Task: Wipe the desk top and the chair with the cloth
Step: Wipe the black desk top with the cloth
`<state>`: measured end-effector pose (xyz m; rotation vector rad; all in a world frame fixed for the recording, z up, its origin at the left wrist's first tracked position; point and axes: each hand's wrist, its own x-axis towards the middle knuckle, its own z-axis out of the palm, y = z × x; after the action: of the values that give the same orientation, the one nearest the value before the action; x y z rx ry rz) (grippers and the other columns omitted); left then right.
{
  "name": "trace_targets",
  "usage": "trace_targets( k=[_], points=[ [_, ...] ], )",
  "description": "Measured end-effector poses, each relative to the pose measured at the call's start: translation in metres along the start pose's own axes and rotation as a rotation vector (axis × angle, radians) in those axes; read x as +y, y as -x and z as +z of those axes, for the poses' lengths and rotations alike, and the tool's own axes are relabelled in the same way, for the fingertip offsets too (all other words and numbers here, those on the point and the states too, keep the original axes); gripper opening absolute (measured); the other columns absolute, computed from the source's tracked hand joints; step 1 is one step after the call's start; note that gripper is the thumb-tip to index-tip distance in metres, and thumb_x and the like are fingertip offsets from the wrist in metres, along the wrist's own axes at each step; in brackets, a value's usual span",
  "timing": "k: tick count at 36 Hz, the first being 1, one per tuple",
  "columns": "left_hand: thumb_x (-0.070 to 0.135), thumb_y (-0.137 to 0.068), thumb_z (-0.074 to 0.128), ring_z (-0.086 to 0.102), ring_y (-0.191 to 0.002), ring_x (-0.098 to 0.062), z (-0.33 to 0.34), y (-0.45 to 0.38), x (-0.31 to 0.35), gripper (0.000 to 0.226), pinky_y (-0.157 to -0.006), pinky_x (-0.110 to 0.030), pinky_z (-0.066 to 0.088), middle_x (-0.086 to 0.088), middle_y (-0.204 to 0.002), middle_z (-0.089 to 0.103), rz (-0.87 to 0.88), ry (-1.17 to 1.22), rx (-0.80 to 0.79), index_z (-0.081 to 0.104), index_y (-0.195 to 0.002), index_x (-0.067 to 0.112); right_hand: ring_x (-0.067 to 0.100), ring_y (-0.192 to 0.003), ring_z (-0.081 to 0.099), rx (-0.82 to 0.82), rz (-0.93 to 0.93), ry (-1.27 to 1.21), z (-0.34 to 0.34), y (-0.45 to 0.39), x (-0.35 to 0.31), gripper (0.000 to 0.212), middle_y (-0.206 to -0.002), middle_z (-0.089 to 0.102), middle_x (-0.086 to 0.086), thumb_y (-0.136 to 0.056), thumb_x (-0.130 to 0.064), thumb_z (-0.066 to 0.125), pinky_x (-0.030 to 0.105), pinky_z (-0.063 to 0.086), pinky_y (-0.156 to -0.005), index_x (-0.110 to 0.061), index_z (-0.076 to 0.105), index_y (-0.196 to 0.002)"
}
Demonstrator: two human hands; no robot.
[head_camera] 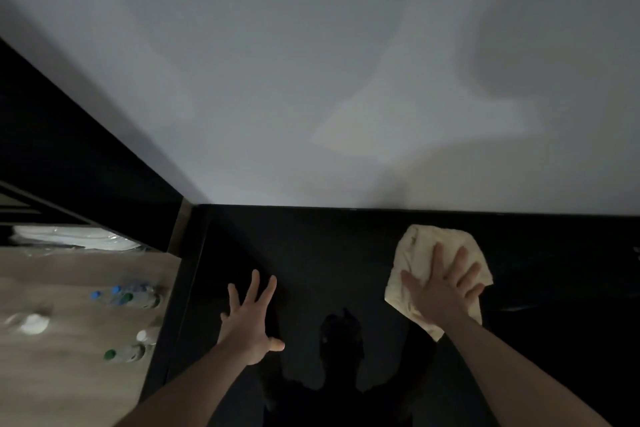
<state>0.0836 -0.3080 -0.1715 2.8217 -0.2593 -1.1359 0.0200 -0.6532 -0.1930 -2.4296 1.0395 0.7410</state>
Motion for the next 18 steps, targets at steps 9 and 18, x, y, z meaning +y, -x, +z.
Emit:
trace_targets(
  k=[9, 18],
  points=[
    [0.061, -0.072, 0.080, -0.021, -0.149, -0.044, -0.009, -0.001, -0.012, 0.129, -0.115, -0.055, 0.037, 0.008, -0.161, -0.034, 0.099, -0.098, 0.013, -0.016, -0.156, 0.043, 0.046, -0.144, -0.034, 0.008, 0.076, -0.087, 0.013, 0.018, -0.041, 0.096, -0.154, -0.047, 0.011, -0.091, -0.078, 0.028, 0.063, -0.016, -0.116, -0.035, -0.034, -0.150],
    [0.052, -0.084, 0.074, 0.008, -0.154, -0.020, -0.045, -0.009, -0.093, 0.106, -0.122, -0.040, 0.027, 0.007, -0.169, -0.001, 0.221, -0.019, 0.123, 0.004, -0.161, 0.033, 0.045, -0.142, -0.037, -0.009, 0.081, -0.121, 0.049, 0.049, -0.126, 0.095, -0.151, -0.049, 0.013, -0.092, -0.077, 0.025, 0.064, -0.017, -0.115, -0.034, -0.038, -0.148]
  ],
)
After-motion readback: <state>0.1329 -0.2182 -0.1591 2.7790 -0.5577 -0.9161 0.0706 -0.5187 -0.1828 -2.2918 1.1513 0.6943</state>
